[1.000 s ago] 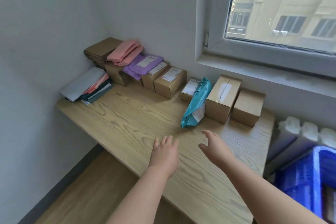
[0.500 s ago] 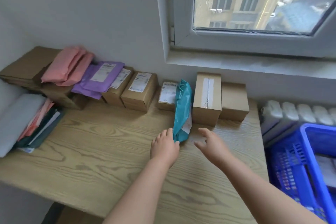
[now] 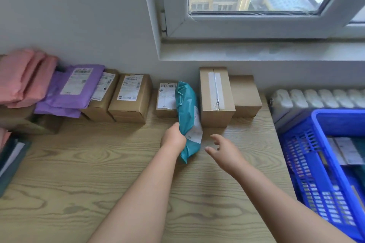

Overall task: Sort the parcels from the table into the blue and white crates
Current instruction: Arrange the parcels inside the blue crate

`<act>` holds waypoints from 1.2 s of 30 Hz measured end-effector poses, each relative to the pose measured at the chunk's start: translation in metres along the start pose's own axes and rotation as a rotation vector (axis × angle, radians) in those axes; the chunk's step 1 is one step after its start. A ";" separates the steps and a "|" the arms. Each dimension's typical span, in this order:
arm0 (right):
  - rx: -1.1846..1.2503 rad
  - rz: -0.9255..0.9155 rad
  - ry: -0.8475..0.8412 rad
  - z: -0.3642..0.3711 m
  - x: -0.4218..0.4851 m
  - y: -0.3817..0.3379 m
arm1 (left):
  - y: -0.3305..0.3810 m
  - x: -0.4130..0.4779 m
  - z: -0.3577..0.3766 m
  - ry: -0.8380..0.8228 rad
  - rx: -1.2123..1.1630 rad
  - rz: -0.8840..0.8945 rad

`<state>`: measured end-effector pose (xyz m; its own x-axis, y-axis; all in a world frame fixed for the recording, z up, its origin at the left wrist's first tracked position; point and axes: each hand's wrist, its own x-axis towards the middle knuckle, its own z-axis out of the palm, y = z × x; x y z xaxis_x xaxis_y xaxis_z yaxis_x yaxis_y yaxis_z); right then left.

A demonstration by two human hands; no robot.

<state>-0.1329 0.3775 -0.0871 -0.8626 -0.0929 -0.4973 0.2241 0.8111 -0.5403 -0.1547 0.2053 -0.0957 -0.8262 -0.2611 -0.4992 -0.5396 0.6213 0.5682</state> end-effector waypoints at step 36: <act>0.989 -0.102 -0.406 -0.042 -0.066 -0.020 | -0.010 -0.122 -0.032 -0.143 -1.241 -0.040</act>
<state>-0.1001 0.3914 -0.0148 -0.7237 -0.4664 -0.5086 0.5841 -0.0216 -0.8114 -0.0538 0.2077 -0.0197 -0.8225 -0.1333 -0.5529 -0.4166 -0.5207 0.7452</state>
